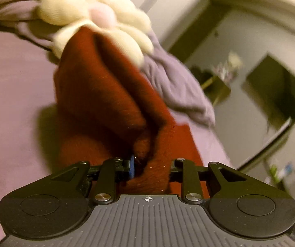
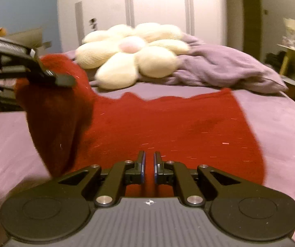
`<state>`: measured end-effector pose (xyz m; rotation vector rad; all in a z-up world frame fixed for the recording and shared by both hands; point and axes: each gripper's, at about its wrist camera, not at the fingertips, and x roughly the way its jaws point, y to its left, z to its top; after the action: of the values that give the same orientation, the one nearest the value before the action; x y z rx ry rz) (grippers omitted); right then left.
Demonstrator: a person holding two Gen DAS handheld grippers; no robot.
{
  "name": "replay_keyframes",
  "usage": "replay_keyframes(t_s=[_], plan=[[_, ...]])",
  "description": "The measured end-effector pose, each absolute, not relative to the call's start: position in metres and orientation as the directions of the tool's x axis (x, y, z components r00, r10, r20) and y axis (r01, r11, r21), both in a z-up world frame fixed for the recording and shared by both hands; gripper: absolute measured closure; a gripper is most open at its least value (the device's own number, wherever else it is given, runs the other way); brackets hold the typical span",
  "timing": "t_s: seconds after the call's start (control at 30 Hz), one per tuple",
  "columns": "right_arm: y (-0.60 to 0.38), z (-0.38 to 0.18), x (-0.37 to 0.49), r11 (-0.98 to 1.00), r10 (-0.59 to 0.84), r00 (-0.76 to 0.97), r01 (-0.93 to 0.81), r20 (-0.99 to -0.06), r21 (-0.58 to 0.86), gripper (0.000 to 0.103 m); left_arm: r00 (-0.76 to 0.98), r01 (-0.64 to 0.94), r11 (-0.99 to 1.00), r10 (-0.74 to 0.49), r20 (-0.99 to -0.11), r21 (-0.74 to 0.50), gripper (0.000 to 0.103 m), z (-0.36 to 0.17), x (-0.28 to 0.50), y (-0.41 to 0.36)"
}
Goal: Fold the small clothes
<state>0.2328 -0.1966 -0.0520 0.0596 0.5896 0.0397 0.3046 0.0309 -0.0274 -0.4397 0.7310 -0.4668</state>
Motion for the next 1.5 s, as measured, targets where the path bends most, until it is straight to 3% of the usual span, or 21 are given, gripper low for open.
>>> replay_keyframes(t_s=[0.17, 0.23, 0.3, 0.5, 0.6, 0.73, 0.9, 0.97, 1.03, 1.07, 1.1, 1.13, 1.33, 1.4, 1.5], plan=[[-0.235, -0.058, 0.234, 0.992, 0.034, 0.810, 0.042, -0.586, 0.116, 0.097, 0.631, 0.318, 0.891, -0.455, -0.628, -0.325, 0.070, -0.068, 0.305, -0.038], [-0.244, -0.059, 0.234, 0.988, 0.050, 0.798, 0.047, -0.600, 0.145, 0.097, 0.653, 0.342, 0.892, -0.452, -0.607, -0.296, 0.062, -0.070, 0.300, -0.041], [-0.253, -0.058, 0.233, 0.980, 0.079, 0.793, 0.051, -0.605, 0.195, 0.097, 0.656, 0.378, 0.880, -0.474, -0.587, -0.288, 0.046, -0.068, 0.292, -0.039], [-0.270, -0.042, 0.248, 0.939, 0.163, 0.792, 0.058, -0.588, 0.339, 0.093, 0.662, 0.392, 0.868, -0.497, -0.561, -0.306, 0.036, -0.036, 0.253, -0.009], [-0.276, -0.033, 0.264, 0.891, 0.252, 0.782, 0.043, -0.570, 0.453, 0.079, 0.689, 0.373, 0.863, -0.504, -0.520, -0.342, 0.031, -0.027, 0.240, 0.010], [-0.271, -0.028, 0.300, 0.792, 0.391, 0.740, 0.033, -0.548, 0.610, 0.051, 0.670, 0.290, 0.895, -0.443, -0.596, -0.339, 0.031, -0.039, 0.252, 0.022], [-0.224, -0.025, 0.347, 0.838, 0.414, 0.667, -0.014, -0.620, 0.545, 0.047, 0.663, 0.300, 0.900, -0.436, -0.609, -0.317, 0.029, -0.048, 0.254, 0.017], [-0.207, -0.024, 0.363, 0.851, 0.429, 0.636, -0.045, -0.642, 0.523, 0.041, 0.661, 0.311, 0.900, -0.435, -0.612, -0.304, 0.028, -0.051, 0.254, 0.014], [-0.194, -0.026, 0.371, 0.868, 0.420, 0.624, -0.064, -0.659, 0.492, 0.041, 0.658, 0.317, 0.901, -0.435, -0.615, -0.297, 0.027, -0.052, 0.255, 0.013], [-0.188, -0.027, 0.374, 0.880, 0.411, 0.618, -0.078, -0.670, 0.468, 0.049, 0.658, 0.319, 0.902, -0.433, -0.616, -0.293, 0.026, -0.053, 0.254, 0.013], [-0.184, -0.028, 0.375, 0.890, 0.400, 0.620, -0.086, -0.675, 0.448, 0.061, 0.658, 0.319, 0.903, -0.430, -0.618, -0.289, 0.024, -0.053, 0.256, 0.011], [-0.182, -0.028, 0.373, 0.902, 0.384, 0.627, -0.097, -0.678, 0.421, 0.082, 0.660, 0.318, 0.905, -0.424, -0.620, -0.282, 0.024, -0.053, 0.255, 0.011], [-0.196, -0.001, 0.314, 0.980, 0.160, 0.836, -0.071, -0.525, 0.186, 0.085, 0.648, 0.261, 0.921, -0.390, -0.655, -0.290, 0.024, -0.062, 0.249, 0.020], [-0.216, -0.014, 0.308, 0.979, 0.118, 0.818, -0.002, -0.563, 0.203, 0.085, 0.614, 0.207, 0.916, -0.396, -0.683, -0.344, 0.025, -0.074, 0.256, 0.024], [-0.237, -0.052, 0.319, 0.971, 0.140, 0.708, 0.037, -0.692, 0.235, 0.082, 0.558, 0.128, 0.899, -0.414, -0.719, -0.418, 0.027, -0.090, 0.267, 0.024]])
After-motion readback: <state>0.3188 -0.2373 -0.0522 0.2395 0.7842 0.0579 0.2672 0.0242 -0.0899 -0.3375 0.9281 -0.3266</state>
